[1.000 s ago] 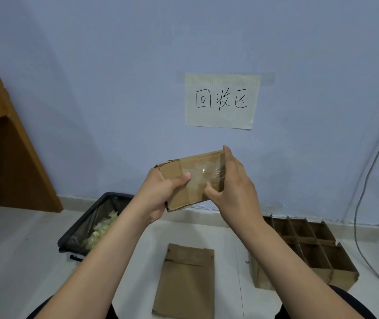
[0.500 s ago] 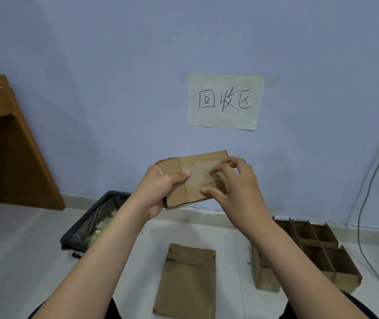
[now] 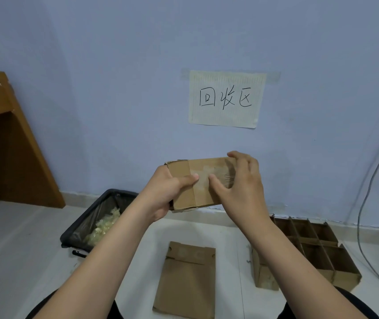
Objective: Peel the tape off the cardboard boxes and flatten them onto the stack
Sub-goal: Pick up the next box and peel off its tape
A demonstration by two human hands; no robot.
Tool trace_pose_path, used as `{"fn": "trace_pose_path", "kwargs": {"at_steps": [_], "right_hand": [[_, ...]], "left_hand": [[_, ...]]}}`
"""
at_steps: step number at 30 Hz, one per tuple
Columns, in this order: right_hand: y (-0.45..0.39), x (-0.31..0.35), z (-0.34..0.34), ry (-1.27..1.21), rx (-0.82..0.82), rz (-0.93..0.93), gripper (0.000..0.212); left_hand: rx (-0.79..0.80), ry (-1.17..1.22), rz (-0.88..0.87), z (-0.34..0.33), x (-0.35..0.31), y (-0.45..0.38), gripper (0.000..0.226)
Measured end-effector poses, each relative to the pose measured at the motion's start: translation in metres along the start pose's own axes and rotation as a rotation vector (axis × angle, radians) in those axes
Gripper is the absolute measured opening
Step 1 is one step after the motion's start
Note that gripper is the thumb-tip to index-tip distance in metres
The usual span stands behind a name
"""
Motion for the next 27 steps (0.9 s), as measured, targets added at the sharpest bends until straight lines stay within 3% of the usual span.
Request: {"fn": "trace_pose_path", "kwargs": {"at_steps": [6,15,27], "right_hand": [[0.002,-0.001,-0.001,-0.04,0.074,-0.044,0.067],[0.0,0.003,-0.001,-0.047,0.026,-0.014,0.06],[-0.002,-0.011,-0.001,-0.085,-0.02,-0.134,0.052]], "left_hand": [[-0.007,-0.02,0.022,-0.004,0.004,0.001,0.019],[-0.003,-0.02,0.007,-0.004,0.002,0.002,0.018],[-0.052,-0.019,-0.007,-0.009,0.006,0.001,0.02]]}}
Point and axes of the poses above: each hand's wrist, its own y-axis away from the middle knuckle, its own z-axis out of the back of the hand, x = y × z, the point moved 5 cm from there along -y, towards the middle knuckle, and after that the axes turned 15 degrees about z, right-handed, at the moved point
